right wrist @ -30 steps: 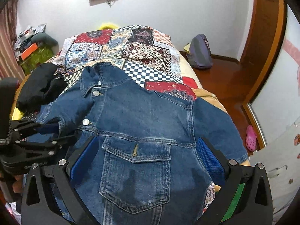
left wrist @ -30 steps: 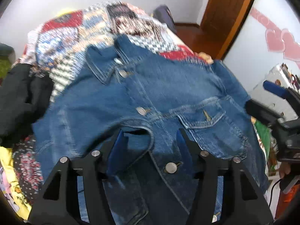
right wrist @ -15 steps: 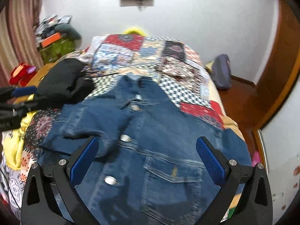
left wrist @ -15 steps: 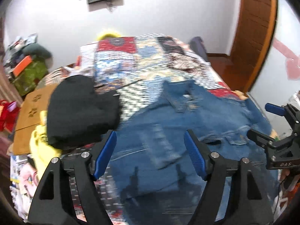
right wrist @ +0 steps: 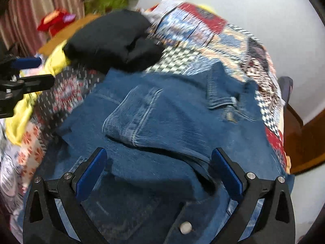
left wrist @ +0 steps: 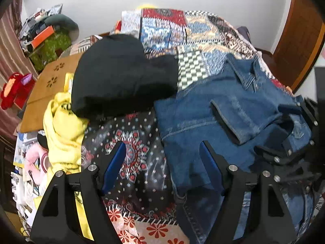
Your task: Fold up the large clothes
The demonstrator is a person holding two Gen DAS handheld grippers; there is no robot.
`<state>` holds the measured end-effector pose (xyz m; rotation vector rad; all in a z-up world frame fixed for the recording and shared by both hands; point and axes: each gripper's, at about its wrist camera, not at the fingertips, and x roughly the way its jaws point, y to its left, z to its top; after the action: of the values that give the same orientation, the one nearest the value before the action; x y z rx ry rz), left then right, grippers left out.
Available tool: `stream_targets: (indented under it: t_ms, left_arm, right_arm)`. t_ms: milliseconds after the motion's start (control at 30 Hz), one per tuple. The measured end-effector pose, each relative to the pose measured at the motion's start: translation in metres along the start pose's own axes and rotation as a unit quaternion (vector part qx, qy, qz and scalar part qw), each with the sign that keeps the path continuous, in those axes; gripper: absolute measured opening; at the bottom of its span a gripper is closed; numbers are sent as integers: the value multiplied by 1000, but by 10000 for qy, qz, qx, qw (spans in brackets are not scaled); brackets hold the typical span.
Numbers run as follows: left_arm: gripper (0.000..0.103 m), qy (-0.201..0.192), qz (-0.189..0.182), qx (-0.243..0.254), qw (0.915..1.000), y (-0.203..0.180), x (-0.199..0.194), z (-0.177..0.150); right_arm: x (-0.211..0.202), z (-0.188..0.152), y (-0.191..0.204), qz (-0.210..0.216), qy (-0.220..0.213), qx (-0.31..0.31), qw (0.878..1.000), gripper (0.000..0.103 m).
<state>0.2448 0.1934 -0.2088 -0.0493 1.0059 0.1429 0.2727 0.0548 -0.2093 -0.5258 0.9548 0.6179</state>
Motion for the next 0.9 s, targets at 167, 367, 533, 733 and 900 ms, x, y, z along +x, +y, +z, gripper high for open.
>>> stream_targets:
  t_ms: [167, 367, 533, 733, 900]
  left_arm:
    - [74, 135, 17, 78, 9999, -1, 13, -12]
    - [74, 234, 63, 212, 9995, -10, 22, -16]
    - [74, 128, 104, 372, 9992, -22, 16, -13]
    - [74, -90, 166, 549, 9983, -40, 5, -1]
    - [74, -136, 112, 522, 9985, -54, 3, 11]
  right_arm:
    - [13, 5, 5, -267, 34, -367, 9990, 96]
    - [21, 10, 14, 71, 64, -597, 9982, 41]
    - [-6, 10, 9, 41, -376, -581, 9976, 15]
    - [-58, 13, -43, -343, -1036, -104, 9940, 15]
    - [-105, 5, -119, -526, -1588, 815, 9825, 15]
